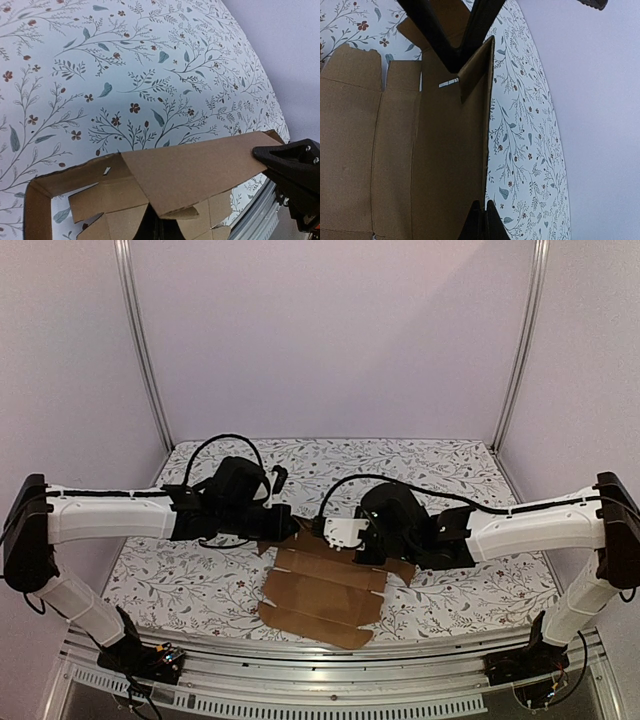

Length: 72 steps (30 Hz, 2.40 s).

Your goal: Fold the paper box

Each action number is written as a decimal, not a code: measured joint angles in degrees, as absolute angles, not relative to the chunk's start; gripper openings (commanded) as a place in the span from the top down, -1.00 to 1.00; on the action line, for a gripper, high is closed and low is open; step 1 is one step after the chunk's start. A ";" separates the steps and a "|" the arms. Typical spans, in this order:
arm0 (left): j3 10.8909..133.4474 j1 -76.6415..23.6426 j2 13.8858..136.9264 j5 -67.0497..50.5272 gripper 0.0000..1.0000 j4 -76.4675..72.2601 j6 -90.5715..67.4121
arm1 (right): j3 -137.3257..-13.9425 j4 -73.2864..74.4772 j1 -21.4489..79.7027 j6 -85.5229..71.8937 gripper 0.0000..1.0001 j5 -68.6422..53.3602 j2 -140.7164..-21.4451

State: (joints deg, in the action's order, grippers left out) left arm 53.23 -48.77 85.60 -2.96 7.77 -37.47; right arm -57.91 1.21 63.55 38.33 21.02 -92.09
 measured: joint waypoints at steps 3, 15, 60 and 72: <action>53.19 -48.77 86.00 -3.44 1.00 6.15 -38.89 | -57.54 0.54 63.55 37.80 1.00 21.17 -92.03; 52.95 -48.86 86.02 -1.89 1.00 5.41 -39.13 | -56.16 -0.89 63.68 37.34 1.00 22.46 -90.80; 37.30 -48.80 84.77 14.57 1.00 -4.43 -37.80 | -53.91 -0.91 63.88 31.11 1.00 20.82 -88.12; 37.30 -48.75 89.06 12.86 1.00 -6.85 -37.91 | -53.60 -0.89 63.94 30.17 1.00 20.40 -87.81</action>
